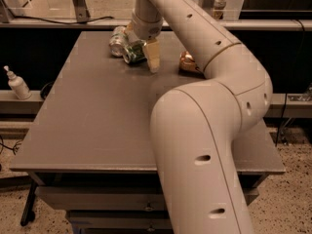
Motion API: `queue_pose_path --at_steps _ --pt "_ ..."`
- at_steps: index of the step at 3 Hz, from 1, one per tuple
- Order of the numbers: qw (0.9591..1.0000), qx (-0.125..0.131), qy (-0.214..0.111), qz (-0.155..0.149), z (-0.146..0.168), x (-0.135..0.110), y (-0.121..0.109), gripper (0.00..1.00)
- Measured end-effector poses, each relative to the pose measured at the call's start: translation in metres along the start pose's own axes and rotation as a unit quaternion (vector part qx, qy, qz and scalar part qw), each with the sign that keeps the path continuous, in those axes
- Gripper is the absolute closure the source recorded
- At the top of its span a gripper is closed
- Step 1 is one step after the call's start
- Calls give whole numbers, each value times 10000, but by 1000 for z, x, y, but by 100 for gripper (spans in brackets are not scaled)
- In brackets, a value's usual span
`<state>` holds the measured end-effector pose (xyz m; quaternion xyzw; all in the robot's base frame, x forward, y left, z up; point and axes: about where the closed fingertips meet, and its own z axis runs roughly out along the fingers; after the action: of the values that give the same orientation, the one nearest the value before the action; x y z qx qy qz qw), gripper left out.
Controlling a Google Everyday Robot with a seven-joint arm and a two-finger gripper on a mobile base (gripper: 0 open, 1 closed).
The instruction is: Move green can near 7up can
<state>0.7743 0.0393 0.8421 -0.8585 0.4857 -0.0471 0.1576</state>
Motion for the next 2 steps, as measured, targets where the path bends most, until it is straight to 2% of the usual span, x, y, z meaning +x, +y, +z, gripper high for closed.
queue_pose_path --at_steps 1,2 --pt "10000 -10 24 20 -2 0 3 0" --pt "9997 62 -52 227 -18 -1 9 0"
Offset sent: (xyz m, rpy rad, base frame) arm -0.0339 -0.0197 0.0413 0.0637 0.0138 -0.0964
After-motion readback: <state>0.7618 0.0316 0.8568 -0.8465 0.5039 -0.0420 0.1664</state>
